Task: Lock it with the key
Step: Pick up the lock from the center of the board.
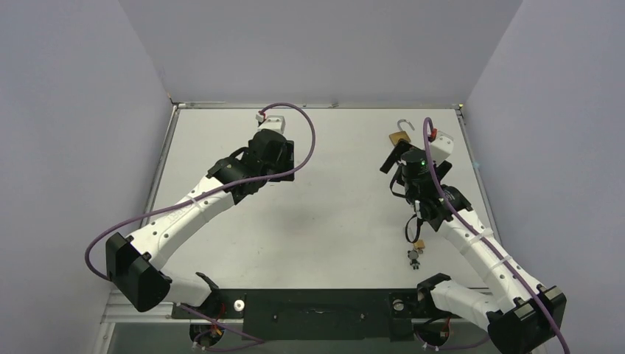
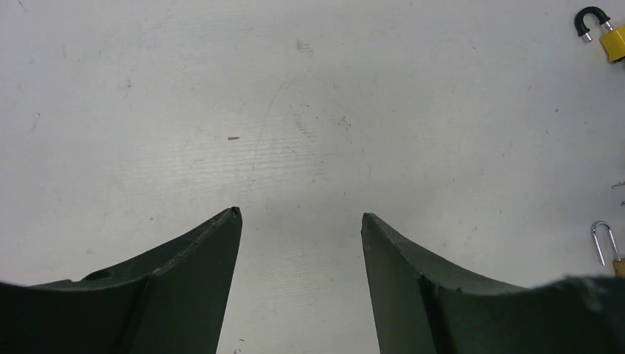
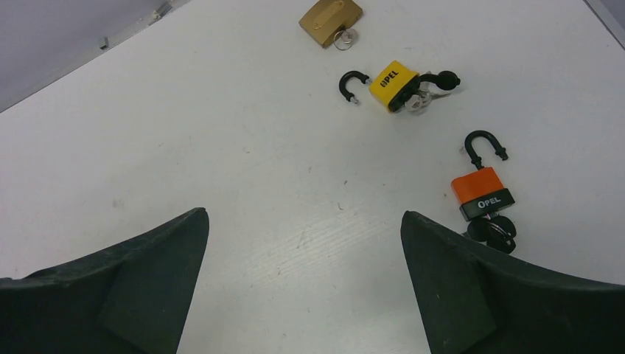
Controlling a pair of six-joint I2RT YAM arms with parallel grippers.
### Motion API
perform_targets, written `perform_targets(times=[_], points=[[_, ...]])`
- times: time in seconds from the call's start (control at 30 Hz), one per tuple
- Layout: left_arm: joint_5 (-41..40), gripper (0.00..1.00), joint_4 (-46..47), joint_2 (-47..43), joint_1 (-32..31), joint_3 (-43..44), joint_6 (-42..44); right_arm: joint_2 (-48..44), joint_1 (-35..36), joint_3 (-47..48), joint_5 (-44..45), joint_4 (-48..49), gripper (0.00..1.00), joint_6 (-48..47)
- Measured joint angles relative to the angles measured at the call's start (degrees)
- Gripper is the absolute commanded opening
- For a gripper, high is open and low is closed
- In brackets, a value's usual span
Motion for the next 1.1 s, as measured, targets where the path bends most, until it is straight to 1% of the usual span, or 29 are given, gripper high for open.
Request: perform_targets(times=[0.2, 0.5, 0.87, 0.97, 1.0, 1.1], points=[[1.4, 0.59, 0.0, -0.9, 0.2, 0.0, 0.5, 0.9, -0.6, 0.6, 0.1, -1.4, 0.98, -0.2], [6.1, 0.59, 0.0, -4.7, 2.7, 0.0, 0.8, 0.9, -5.7, 0.5, -0.1, -2.4, 0.98, -0.4], [11.5, 0.59, -0.4, -5.4, 5.0, 0.0, 0.3, 1.6, -17.0, -5.4, -3.4, -1.5, 0.93, -2.9], [12.3, 0.59, -0.6, -5.5, 5.2, 0.0, -0.2, 3.6, -21.6, -7.0, -5.6, -0.3, 0.90, -3.4], [12.7, 0.59, -0.7, -5.7, 5.2, 0.0, -0.4, 4.6, -23.3, -7.5, -6.5, 0.1, 0.88, -3.5], [13.6, 0.59, -0.9, -6.7, 5.4, 0.0, -0.7, 7.9, -27.6, -8.6, -9.1, 0.8, 0.87, -3.5]])
